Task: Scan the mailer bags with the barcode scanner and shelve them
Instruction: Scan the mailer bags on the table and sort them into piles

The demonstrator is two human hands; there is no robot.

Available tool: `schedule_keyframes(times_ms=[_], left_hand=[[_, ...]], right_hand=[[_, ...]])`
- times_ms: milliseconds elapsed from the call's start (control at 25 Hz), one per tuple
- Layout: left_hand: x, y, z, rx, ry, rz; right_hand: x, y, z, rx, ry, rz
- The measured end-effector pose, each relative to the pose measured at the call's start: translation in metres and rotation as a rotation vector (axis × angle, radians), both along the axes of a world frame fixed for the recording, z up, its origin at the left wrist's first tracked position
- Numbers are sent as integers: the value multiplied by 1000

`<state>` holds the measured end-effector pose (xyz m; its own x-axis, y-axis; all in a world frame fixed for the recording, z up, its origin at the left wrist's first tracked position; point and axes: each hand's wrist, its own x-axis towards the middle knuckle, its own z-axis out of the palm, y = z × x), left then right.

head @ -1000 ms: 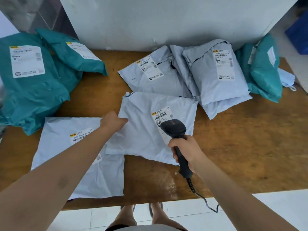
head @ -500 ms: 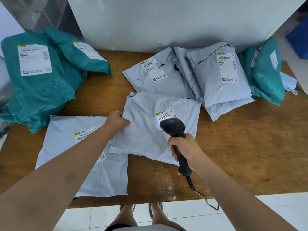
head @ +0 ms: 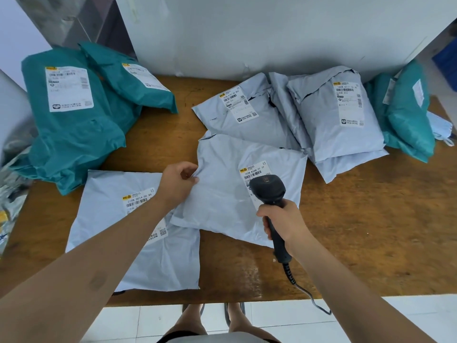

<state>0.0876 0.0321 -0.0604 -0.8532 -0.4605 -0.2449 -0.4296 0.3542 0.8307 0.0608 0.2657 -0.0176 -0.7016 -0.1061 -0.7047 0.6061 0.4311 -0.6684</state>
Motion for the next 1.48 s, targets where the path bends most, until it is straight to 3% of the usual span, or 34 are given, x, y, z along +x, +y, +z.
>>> schedule_keyframes(times_ms=[200,400,480,560,800,920,1040,1200,1320,1480], left_hand=[[66,-21,40,-31,73,6],[153,-81,40,-310,-291,173],[165,-88,33,-522,-423,184],[165,-78,26,-709,-525,69],[105,14,18,-708,-343,-396],[41,45,12,-490,-324,-378],[-30,57,10,-15,-274,-131],[-96,64,-5,425,-178,181],[-127,67,-17,727,-206,333],[-148,67,-18,766,-262,344]], right_hand=[[-11,-6,0,-12,119,-14],[-7,-25,-2,8,102,85],[-1,-31,-6,2,90,133],[6,-36,-8,-4,74,180],[10,-30,0,16,63,215],[4,-16,10,-1,57,143],[-4,2,16,-6,55,82],[-14,17,22,-31,66,54],[-26,21,28,-42,67,62],[-36,25,39,-84,61,76]])
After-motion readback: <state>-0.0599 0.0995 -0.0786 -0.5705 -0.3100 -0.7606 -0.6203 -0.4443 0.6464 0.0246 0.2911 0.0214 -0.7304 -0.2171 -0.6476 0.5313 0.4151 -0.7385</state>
